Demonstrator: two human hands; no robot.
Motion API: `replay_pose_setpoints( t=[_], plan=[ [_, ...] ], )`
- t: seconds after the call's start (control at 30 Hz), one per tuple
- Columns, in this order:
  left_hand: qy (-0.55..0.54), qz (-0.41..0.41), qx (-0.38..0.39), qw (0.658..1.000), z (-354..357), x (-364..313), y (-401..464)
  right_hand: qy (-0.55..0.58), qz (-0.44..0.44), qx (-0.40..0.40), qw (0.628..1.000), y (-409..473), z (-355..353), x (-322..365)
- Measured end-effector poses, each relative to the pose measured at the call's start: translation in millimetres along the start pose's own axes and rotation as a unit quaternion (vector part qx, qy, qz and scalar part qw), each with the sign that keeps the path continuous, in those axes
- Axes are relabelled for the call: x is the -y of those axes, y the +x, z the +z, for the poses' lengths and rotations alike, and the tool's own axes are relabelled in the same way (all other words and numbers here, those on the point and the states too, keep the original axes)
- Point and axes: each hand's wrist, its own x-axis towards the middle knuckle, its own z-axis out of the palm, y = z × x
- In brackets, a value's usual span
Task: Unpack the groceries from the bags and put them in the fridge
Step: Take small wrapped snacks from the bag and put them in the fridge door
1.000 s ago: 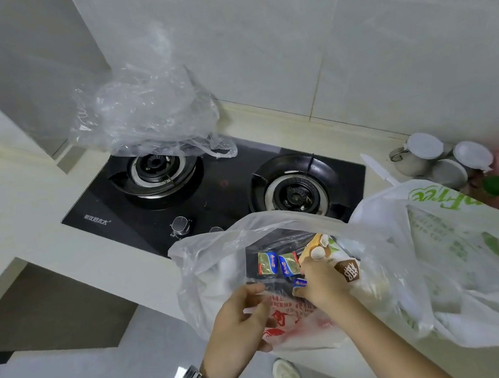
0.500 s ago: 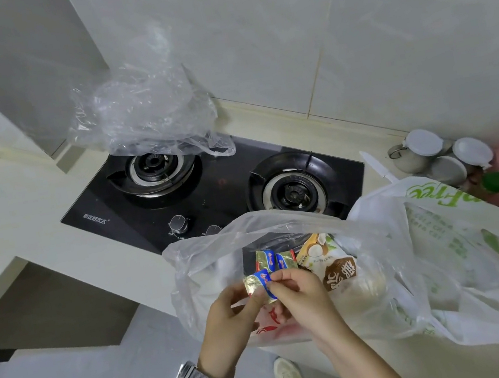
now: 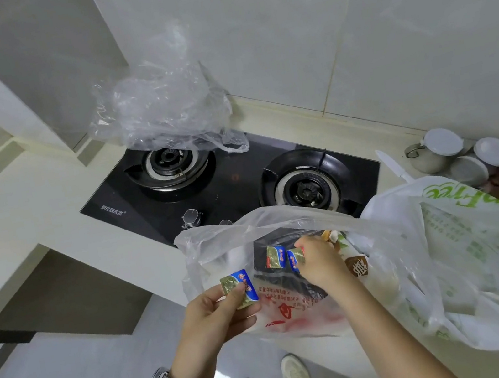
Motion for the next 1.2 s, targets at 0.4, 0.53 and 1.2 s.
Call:
replay_pose_setpoints(
  t=[0.4, 0.53, 1.2],
  plan=[
    [-0.024, 0.003, -0.03, 0.999, -9, 2, -12, -0.24, -0.003, 0.034, 0.97, 28, 25, 7],
    [-0.027, 0.001, -0.036, 0.999, -8, 3, -15, -0.239, -0.014, 0.011, 0.971, 24, 26, 5],
    [0.085, 0.017, -0.008, 0.996, 13, 10, -15, 0.615, -0.03, 0.041, 0.787, -94, -11, 19]
  ],
)
